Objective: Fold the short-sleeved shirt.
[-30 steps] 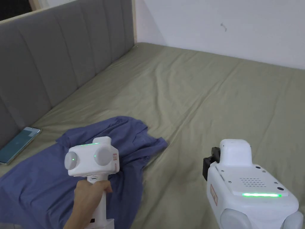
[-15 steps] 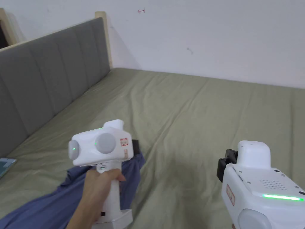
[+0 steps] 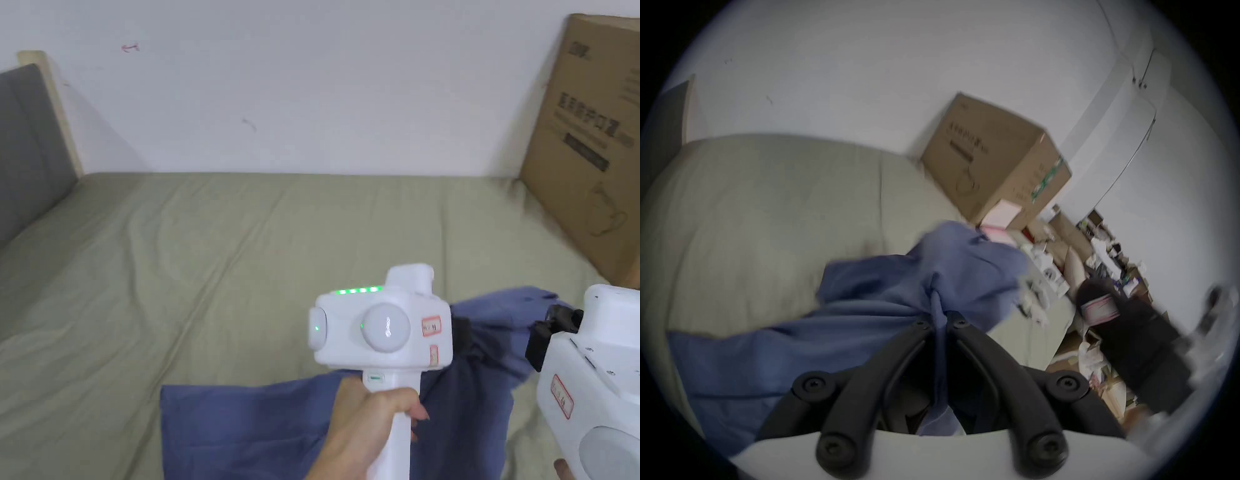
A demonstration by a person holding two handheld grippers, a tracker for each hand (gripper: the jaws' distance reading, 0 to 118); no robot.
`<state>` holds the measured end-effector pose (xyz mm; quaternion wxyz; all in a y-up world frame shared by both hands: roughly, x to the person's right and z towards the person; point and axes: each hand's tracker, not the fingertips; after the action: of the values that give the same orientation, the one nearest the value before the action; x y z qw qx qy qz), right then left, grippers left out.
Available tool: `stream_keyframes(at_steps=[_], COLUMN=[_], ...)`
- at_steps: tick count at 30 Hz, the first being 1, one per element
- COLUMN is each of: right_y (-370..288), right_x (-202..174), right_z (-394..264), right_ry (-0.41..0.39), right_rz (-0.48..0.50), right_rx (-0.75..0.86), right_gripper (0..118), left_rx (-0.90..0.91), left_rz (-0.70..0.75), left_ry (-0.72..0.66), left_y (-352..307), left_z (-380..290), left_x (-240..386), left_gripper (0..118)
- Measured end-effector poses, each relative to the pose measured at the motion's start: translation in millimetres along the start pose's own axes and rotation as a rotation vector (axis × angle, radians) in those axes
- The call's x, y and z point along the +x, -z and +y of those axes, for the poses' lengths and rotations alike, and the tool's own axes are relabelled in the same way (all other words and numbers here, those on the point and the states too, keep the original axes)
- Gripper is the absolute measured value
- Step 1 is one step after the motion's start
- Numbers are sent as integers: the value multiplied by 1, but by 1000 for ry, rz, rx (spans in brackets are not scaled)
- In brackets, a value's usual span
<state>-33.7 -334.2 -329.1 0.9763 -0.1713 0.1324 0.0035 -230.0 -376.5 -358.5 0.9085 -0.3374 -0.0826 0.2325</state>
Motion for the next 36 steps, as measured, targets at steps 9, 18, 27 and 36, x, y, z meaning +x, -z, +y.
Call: stream_keyframes(at_steps=[9, 18, 27, 36], right_y=[8, 14, 33, 56], right_x=[28, -1, -34, -55], right_z=[-39, -46, -59, -68], right_ry=[29, 4, -30, -71], right_rz=[-46, 32, 103, 143], right_rx=[-124, -169, -228, -275], right_gripper=[0, 0, 0, 0], left_rx=[-217, -115, -47, -196], left_rz=[143, 256, 460, 693], left_ry=[39, -11, -201, -381], left_y=[43, -24, -105, -86], left_z=[-74, -46, -43, -20], left_x=[-7, -64, -185, -306], left_gripper=[108, 0, 26, 102])
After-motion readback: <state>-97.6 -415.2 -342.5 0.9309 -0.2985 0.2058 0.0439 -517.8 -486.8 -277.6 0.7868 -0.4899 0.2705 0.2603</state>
